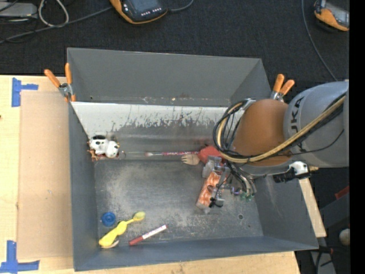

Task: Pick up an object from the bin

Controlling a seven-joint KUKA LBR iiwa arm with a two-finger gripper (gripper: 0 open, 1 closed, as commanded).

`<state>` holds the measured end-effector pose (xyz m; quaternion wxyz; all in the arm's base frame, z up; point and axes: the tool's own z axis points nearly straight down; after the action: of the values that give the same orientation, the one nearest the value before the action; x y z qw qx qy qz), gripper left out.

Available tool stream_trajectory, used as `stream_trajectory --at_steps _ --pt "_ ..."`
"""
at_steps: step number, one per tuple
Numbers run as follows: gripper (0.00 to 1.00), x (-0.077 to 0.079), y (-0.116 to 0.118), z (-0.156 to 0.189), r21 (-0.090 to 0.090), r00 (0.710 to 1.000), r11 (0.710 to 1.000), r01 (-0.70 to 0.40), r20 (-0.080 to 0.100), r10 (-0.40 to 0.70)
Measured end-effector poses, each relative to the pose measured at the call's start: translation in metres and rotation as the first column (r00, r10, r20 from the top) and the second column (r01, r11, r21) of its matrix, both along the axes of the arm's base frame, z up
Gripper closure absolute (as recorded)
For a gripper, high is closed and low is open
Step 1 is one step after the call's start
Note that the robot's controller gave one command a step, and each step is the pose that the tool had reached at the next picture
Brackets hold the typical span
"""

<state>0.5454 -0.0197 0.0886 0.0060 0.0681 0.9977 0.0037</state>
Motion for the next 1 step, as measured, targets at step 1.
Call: stream_trajectory --at_steps 1 --pt "1.00 -0.0419 -0.0474 -0.0139 0.001 0.980 0.980 -0.201 -0.002 0.201"
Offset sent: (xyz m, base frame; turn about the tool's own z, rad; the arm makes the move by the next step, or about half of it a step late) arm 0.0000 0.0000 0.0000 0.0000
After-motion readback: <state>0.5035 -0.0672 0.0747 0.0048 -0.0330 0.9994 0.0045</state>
